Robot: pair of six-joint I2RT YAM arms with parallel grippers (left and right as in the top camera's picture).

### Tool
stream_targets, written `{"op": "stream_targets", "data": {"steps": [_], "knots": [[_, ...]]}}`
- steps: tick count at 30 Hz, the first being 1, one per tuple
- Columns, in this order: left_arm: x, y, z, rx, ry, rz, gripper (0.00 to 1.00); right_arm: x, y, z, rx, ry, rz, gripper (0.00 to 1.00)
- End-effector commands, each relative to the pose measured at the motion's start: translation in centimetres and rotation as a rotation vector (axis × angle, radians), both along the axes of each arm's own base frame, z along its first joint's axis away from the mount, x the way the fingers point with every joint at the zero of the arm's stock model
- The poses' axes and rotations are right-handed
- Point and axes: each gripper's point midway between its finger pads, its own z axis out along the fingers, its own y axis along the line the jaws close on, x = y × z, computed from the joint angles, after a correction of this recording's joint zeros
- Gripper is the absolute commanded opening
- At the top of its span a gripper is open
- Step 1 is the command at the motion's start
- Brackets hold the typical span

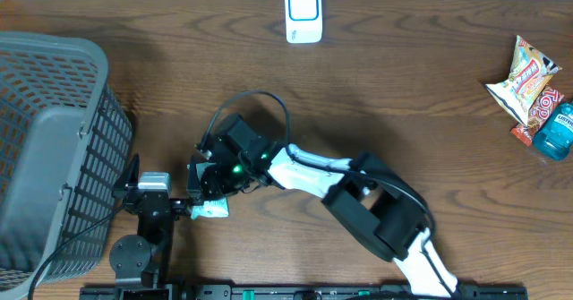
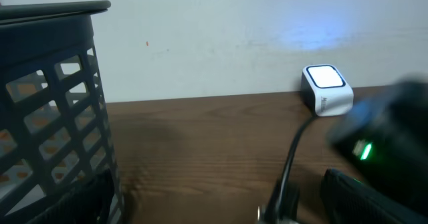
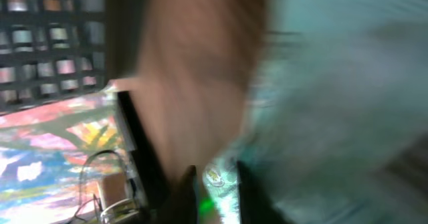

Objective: Scan the item barcode

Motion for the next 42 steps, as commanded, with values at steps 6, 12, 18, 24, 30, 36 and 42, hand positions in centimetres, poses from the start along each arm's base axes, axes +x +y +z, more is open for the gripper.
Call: {"op": "stream_targets", "data": {"steps": [6, 12, 18, 24, 30, 36, 42], "knots": [[-0.1, 0.0, -1.8, 0.012, 0.072, 0.002, 0.98, 1.7, -5.7, -3.5, -0.221, 0.027, -0.048, 0.01], [-1.3, 0.0, -7.2, 0.007, 0.300, 0.001, 0.98, 4.7, -15.7, -4.5, -0.551, -0.120, -0.038, 0.01], [-1.3, 0.0, -7.3, 0.006, 0.304, 0.001, 0.98, 7.3, -19.9, -3.6, -0.607, -0.145, -0.070, 0.01], [-1.3, 0.0, -7.3, 0.006, 0.304, 0.001, 0.98, 9.5, -22.3, 3.0, -0.562, -0.228, -0.135, 0.11], [-1.3, 0.0, -7.3, 0.006, 0.304, 0.001, 0.98, 8.0, -22.1, 10.6, -0.464, -0.344, -0.157, 0.27], [-1.3, 0.0, -7.3, 0.006, 0.304, 0.001, 0.98, 6.3, -19.2, 9.1, -0.455, -0.365, -0.073, 0.19], [-1.3, 0.0, -7.3, 0.006, 0.304, 0.001, 0.98, 4.5, -15.8, 4.5, -0.484, -0.320, 0.004, 0.13]]}}
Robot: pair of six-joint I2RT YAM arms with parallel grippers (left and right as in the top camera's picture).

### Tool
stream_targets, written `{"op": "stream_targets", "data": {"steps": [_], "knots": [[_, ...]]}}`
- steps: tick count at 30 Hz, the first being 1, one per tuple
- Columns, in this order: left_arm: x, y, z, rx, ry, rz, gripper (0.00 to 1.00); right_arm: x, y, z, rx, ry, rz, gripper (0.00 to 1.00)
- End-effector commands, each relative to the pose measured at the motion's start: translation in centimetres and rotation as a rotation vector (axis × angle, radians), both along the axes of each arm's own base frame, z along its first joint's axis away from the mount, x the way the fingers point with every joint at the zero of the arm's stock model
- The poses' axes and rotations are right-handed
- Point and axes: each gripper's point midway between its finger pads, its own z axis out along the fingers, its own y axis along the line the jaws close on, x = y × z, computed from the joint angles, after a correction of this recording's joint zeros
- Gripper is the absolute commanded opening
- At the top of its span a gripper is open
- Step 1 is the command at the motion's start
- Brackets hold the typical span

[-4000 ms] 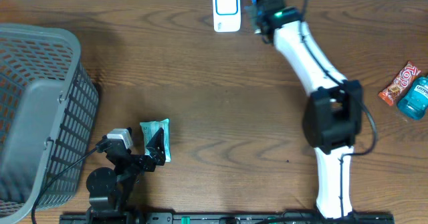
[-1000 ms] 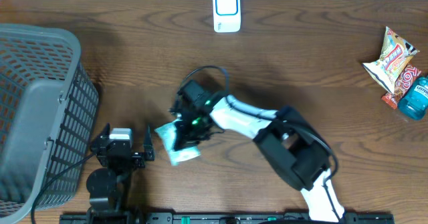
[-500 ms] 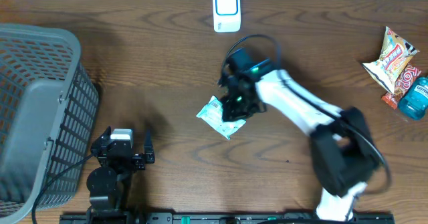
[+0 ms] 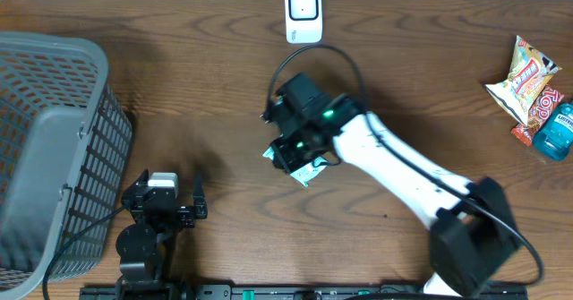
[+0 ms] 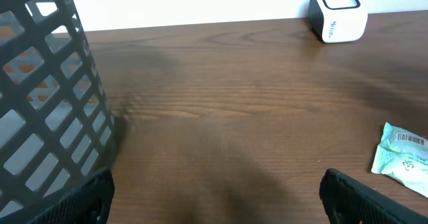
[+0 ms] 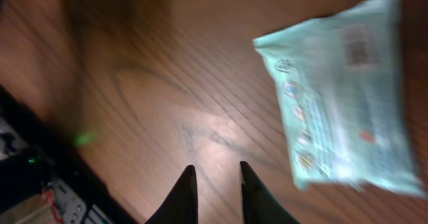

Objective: Scan the item barcode

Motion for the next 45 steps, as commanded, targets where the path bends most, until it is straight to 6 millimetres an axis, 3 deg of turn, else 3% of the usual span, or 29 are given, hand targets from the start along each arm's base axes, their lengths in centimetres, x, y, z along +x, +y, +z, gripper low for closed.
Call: {"op": "stream_targets", "data": {"steps": [1, 4, 7, 14, 16, 18, 21, 22, 26, 28, 29, 30, 31, 32, 35, 37, 45], "knots": [[-0.2, 0.0, -1.2, 0.009, 0.037, -0.004, 0.98, -1.1, 0.7, -3.5, -0.055, 0.076, -0.013, 0.12], [-0.2, 0.0, -1.2, 0.009, 0.037, -0.004, 0.98, -1.8, 0.5, -6.6, -0.114, 0.141, -0.019, 0.08], [-0.2, 0.0, -1.2, 0.009, 0.037, -0.004, 0.98, -2.3, 0.1, -8.3, -0.151, 0.179, -0.018, 0.08], [-0.2, 0.0, -1.2, 0.009, 0.037, -0.004, 0.98, -2.0, -2.3, -9.9, -0.282, 0.152, -0.039, 0.11], [-0.2, 0.0, -1.2, 0.009, 0.037, -0.004, 0.98, -1.6, -3.8, -10.2, -0.360, 0.119, -0.050, 0.08], [-0.2, 0.0, -1.2, 0.009, 0.037, -0.004, 0.98, 0.2, -7.1, -10.4, -0.530, 0.021, -0.143, 0.05], [-0.2, 0.0, -1.2, 0.009, 0.037, -0.004, 0.98, 2.7, -11.7, -9.2, -0.720, -0.102, -0.317, 0.01], [-0.2, 0.0, -1.2, 0.009, 0.037, -0.004, 0.98, 3.2, -12.0, -8.8, -0.719, -0.108, -0.331, 0.01], [-0.2, 0.0, -1.2, 0.009, 0.037, -0.004, 0.98, 6.3, -12.7, -5.6, -0.656, -0.139, -0.446, 0.12], [-0.2, 0.0, -1.2, 0.009, 0.037, -0.004, 0.98, 7.0, -12.5, -4.0, -0.584, -0.092, -0.547, 0.19], [-0.2, 0.0, -1.2, 0.009, 0.037, -0.004, 0.98, 7.0, -12.2, -3.4, -0.529, -0.041, -0.610, 0.31], [-0.2, 0.0, -1.2, 0.009, 0.037, -0.004, 0.98, 6.6, -11.6, -3.2, -0.459, 0.045, -0.700, 0.85], [-0.2, 0.0, -1.2, 0.009, 0.037, -0.004, 0.98, 5.8, -10.6, -3.1, -0.372, 0.186, -0.809, 0.99], [-0.2, 0.0, -1.2, 0.009, 0.037, -0.004, 0.98, 5.1, -9.3, -3.0, -0.297, 0.317, -0.883, 0.99], [-0.2, 0.0, -1.2, 0.009, 0.037, -0.004, 0.98, 4.6, -7.9, -3.3, -0.220, 0.498, -1.079, 0.96], [-0.2, 0.0, -1.2, 0.009, 0.037, -0.004, 0.98, 4.3, -7.8, -3.6, -0.231, 0.543, -1.193, 0.87], [-0.2, 0.0, -1.2, 0.009, 0.037, -0.004, 0.98, 5.2, -6.8, -4.6, -0.207, 0.511, -1.337, 0.89]]}}
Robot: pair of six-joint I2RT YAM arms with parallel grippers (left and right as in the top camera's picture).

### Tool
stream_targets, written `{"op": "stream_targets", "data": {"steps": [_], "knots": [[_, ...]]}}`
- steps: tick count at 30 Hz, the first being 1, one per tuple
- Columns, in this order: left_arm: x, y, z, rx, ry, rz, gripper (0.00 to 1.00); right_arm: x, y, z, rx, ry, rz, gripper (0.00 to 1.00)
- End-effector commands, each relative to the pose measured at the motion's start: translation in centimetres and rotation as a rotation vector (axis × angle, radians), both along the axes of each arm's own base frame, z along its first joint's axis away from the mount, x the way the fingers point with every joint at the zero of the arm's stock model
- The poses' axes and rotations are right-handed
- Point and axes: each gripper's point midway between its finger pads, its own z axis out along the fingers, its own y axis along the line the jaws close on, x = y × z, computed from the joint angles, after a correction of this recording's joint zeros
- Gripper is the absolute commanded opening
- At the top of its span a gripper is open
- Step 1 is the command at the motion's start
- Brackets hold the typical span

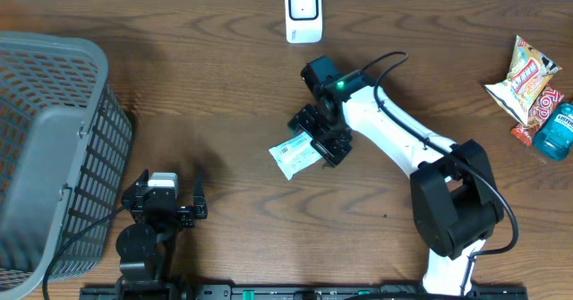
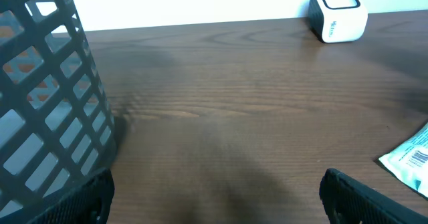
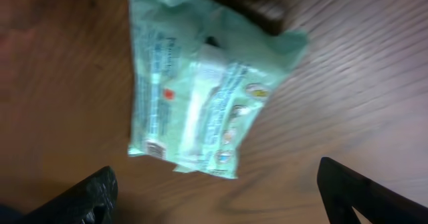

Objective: Scan the item barcode

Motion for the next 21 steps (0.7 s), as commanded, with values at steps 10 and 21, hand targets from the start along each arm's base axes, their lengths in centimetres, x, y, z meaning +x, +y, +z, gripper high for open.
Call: {"op": "stream_targets", "data": {"steps": [10, 21], "knots": [[-0.2, 0.0, -1.2, 0.009, 0.037, -0.004, 0.98, 0.1, -1.7, -3.2, -0.141, 0.010, -0.109, 0.68], [-0.2, 0.0, -1.2, 0.009, 0.037, -0.004, 0.98, -2.0, -3.4, -8.1, -0.188, 0.006, -0.119, 0.41]]}}
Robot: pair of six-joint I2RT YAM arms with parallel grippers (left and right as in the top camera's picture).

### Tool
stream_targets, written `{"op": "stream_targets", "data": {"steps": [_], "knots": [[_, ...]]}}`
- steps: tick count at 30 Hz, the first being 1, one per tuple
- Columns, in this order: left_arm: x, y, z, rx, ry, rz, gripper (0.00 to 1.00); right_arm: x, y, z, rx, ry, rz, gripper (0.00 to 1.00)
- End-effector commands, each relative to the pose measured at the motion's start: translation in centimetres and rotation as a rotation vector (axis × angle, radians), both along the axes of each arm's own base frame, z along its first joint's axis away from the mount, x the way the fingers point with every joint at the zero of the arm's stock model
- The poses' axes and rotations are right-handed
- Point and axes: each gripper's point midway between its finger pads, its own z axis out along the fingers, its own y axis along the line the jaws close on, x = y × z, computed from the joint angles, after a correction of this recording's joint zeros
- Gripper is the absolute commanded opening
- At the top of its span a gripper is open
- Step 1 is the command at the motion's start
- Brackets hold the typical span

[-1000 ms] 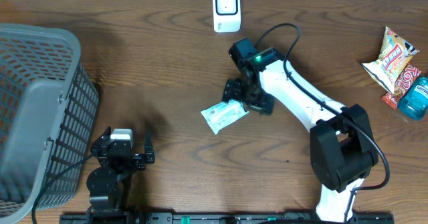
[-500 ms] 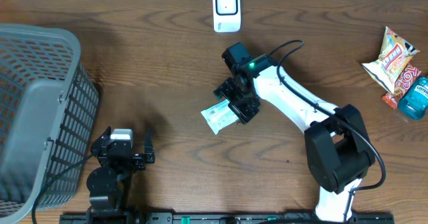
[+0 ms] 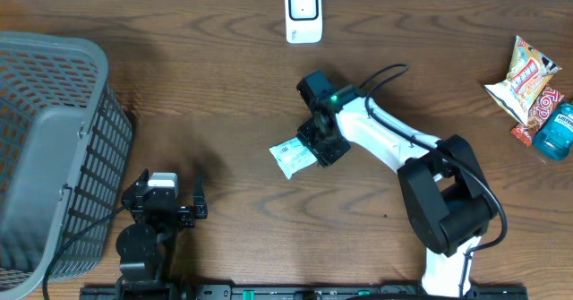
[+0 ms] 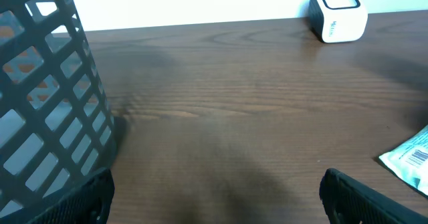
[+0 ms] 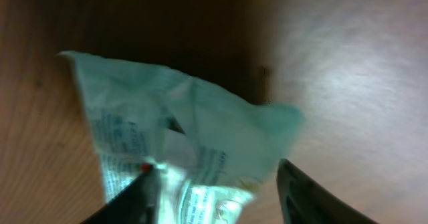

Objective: Scan the item barcode

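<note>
A pale green packet (image 3: 291,157) with a barcode label lies flat on the brown table (image 3: 179,94), mid-table. My right gripper (image 3: 324,141) is low over its right end. In the right wrist view the packet (image 5: 200,137) reaches between the two dark fingers (image 5: 144,194), and the right gripper (image 5: 217,197) is open, its jaws partly drawn in round the packet. The white scanner (image 3: 303,13) stands at the far edge. My left gripper (image 3: 166,188) rests open near the front left, holding nothing; its view shows the packet's corner (image 4: 409,158) and the scanner (image 4: 338,13).
A grey mesh basket (image 3: 49,148) fills the left side, close to the left arm, and shows as the basket wall (image 4: 47,97) in the left wrist view. A snack bag (image 3: 524,76) and a blue bottle (image 3: 555,130) lie at the far right.
My right gripper has come lower over the packet's right end and its jaws stand narrower, with the packet between them. The packet and the left arm have not moved.
First the packet lay by my left gripper at the front left, with the right gripper reaching over it. Then it was mid-table beside the right gripper's shut fingers. Later the right gripper stood wide open above it, and now it straddles the packet's end.
</note>
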Motion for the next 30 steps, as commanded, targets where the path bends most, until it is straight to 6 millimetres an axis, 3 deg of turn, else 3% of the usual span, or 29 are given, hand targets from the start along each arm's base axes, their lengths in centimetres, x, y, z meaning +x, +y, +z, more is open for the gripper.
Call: {"op": "stream_targets", "data": {"steps": [1, 3, 4, 6, 9, 11, 12, 15, 18, 19, 21, 23, 27, 30], "knots": [[-0.2, 0.0, -1.2, 0.009, 0.037, -0.004, 0.98, -2.4, -2.1, -4.0, -0.084, 0.053, -0.014, 0.37], [-0.2, 0.0, -1.2, 0.009, 0.037, -0.004, 0.98, -2.4, -2.4, -5.1, -0.082, 0.022, -0.009, 0.18], [-0.2, 0.0, -1.2, 0.009, 0.037, -0.004, 0.98, -2.2, -2.6, -5.5, -0.089, -0.002, 0.018, 0.01], [-0.2, 0.0, -1.2, 0.009, 0.037, -0.004, 0.98, -2.3, -2.7, -5.8, -0.083, -0.018, 0.110, 0.01], [-0.2, 0.0, -1.2, 0.009, 0.037, -0.004, 0.98, -1.2, -1.5, -4.0, 0.019, -0.074, 0.266, 0.01], [-0.2, 0.0, -1.2, 0.009, 0.037, -0.004, 0.98, 0.5, -0.2, -1.2, 0.135, -0.190, 0.451, 0.01], [-0.2, 0.0, -1.2, 0.009, 0.037, -0.004, 0.98, 1.3, 0.4, 1.1, 0.200, -0.277, 0.565, 0.01], [-0.2, 0.0, -1.2, 0.009, 0.037, -0.004, 0.98, 2.1, 0.3, 5.9, 0.227, -0.444, 0.726, 0.01], [-0.2, 0.0, -1.2, 0.009, 0.037, -0.004, 0.98, 1.8, 0.2, 12.3, 0.214, -0.629, 0.845, 0.01], [-0.2, 0.0, -1.2, 0.009, 0.037, -0.004, 0.98, 1.6, 0.2, 13.3, 0.212, -0.656, 0.857, 0.01], [-0.2, 0.0, -1.2, 0.009, 0.037, -0.004, 0.98, 0.2, 0.0, 17.4, 0.202, -0.763, 0.919, 0.01], [-0.2, 0.0, -1.2, 0.009, 0.037, -0.004, 0.98, -1.2, -0.7, 19.1, 0.202, -0.777, 0.924, 0.01], [-0.2, 0.0, -1.2, 0.009, 0.037, -0.004, 0.98, -4.3, -2.3, 20.4, 0.203, -0.730, 0.914, 0.01], [-0.2, 0.0, -1.2, 0.009, 0.037, -0.004, 0.98, -4.9, -2.7, 20.8, 0.203, -0.726, 0.906, 0.01]]}}
